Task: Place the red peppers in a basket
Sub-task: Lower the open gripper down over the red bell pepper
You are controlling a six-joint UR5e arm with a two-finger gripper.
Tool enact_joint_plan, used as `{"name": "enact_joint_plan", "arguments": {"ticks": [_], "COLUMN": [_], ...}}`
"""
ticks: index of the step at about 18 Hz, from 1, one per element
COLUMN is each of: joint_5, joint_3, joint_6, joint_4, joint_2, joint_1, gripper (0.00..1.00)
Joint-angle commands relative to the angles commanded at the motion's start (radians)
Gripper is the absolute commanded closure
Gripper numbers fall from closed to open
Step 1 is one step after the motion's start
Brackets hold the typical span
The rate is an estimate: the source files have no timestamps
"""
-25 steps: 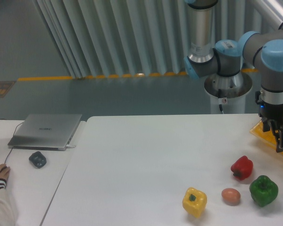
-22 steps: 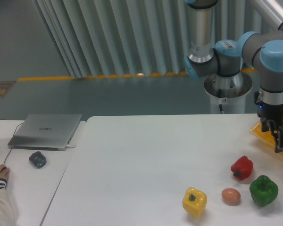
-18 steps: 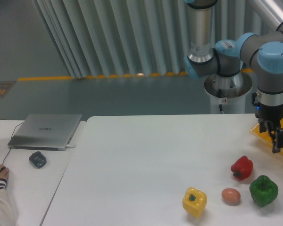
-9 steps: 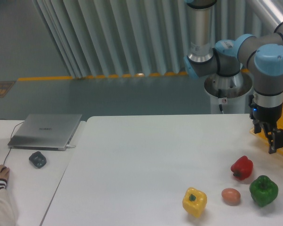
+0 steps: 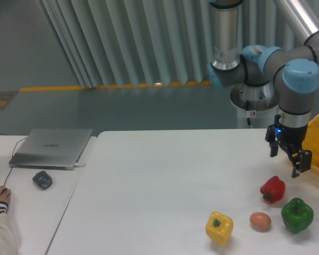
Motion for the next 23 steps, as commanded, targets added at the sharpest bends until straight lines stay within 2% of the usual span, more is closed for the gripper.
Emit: {"name": "enact_joint_plan", "arguments": {"ticks": [5, 8, 15, 23], "joint_5": [0.008, 0.008, 0.005, 0.005], "joint_3": [-0.005, -0.005, 0.011, 0.024], "joint_6": [-0.081, -0.139, -0.172, -0.206], "joint_4": [0.001, -0.003, 0.006, 0.011], "joint_2": [-0.014, -0.041, -0.090, -0.113], "joint_1": [-0.014, -0.026, -0.055, -0.063], "gripper": [0.00, 0.00, 0.00, 0.00]}}
